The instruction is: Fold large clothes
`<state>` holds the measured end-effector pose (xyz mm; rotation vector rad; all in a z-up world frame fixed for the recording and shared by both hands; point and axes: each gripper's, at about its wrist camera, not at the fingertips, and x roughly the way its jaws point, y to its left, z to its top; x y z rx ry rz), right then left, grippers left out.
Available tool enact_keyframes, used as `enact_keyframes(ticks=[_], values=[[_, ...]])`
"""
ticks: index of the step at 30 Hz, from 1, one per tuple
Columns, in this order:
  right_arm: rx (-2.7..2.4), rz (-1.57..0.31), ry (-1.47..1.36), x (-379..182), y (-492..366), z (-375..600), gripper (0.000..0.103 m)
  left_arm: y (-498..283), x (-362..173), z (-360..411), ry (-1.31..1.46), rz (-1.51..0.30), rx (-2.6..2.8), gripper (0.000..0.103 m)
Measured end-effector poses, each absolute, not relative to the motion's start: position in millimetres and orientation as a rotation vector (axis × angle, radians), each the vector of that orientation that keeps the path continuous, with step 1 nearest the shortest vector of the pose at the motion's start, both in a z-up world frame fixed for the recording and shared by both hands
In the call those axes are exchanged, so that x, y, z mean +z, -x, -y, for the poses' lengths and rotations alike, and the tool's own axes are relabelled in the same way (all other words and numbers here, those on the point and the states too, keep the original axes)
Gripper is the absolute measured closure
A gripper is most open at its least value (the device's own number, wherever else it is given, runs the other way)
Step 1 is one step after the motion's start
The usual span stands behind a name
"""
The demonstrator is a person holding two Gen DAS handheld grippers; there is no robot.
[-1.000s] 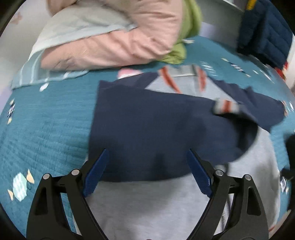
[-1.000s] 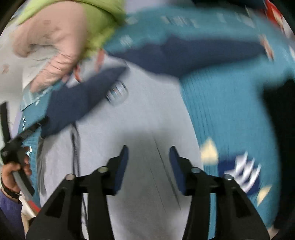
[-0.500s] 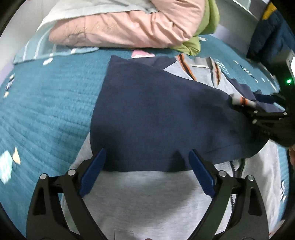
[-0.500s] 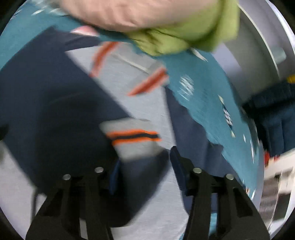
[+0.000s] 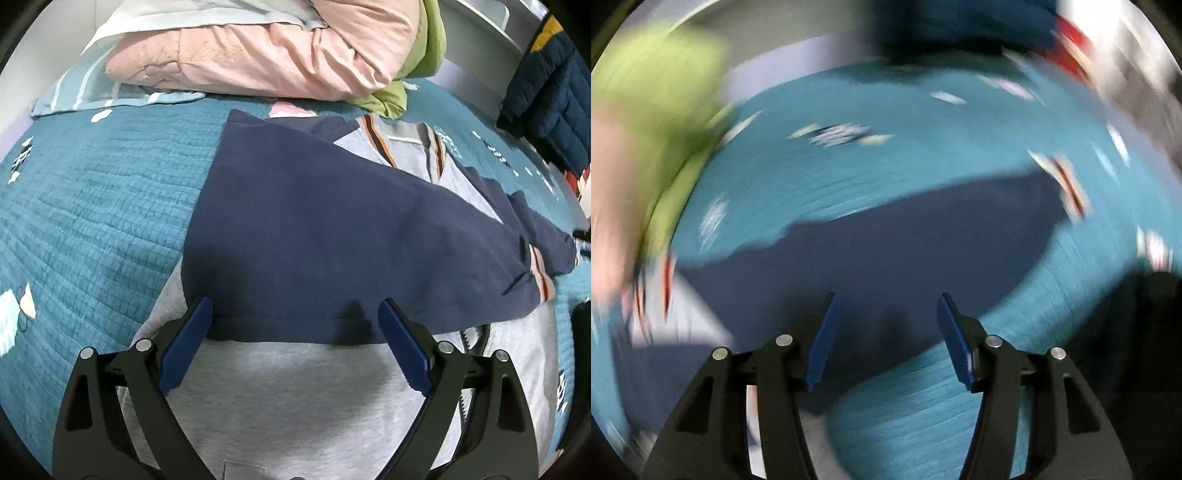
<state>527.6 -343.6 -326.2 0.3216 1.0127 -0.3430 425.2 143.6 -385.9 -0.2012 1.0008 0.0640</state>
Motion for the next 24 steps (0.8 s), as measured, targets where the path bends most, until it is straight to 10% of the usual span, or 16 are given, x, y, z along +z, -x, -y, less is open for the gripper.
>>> enact_keyframes(ticks=[14,15,17,24], values=[[-0.503,-0.907,-0.819,-388.8,-540.2,480.8,0.049,-424.5,-384.0,-145.3,0.207,-0.951,0.060,0.012],[-0.486,-0.890,-0.830,-390.0,-540.6,483.6,0.052,-424.7,-383.8,-145.3,0.209,-0.949,0.059,0.012],[-0.453,-0.858,-0.864,-391.7,-536.2,491.0,0.096,-425.1,-384.3,-146.2,0.216,-0.948,0.057,0.012],[-0.323,-0.688,-0.696,-332.9,-514.4,459.9,0.099,-424.4,-382.6,-149.3,0.230,-0.947,0.039,0.012]])
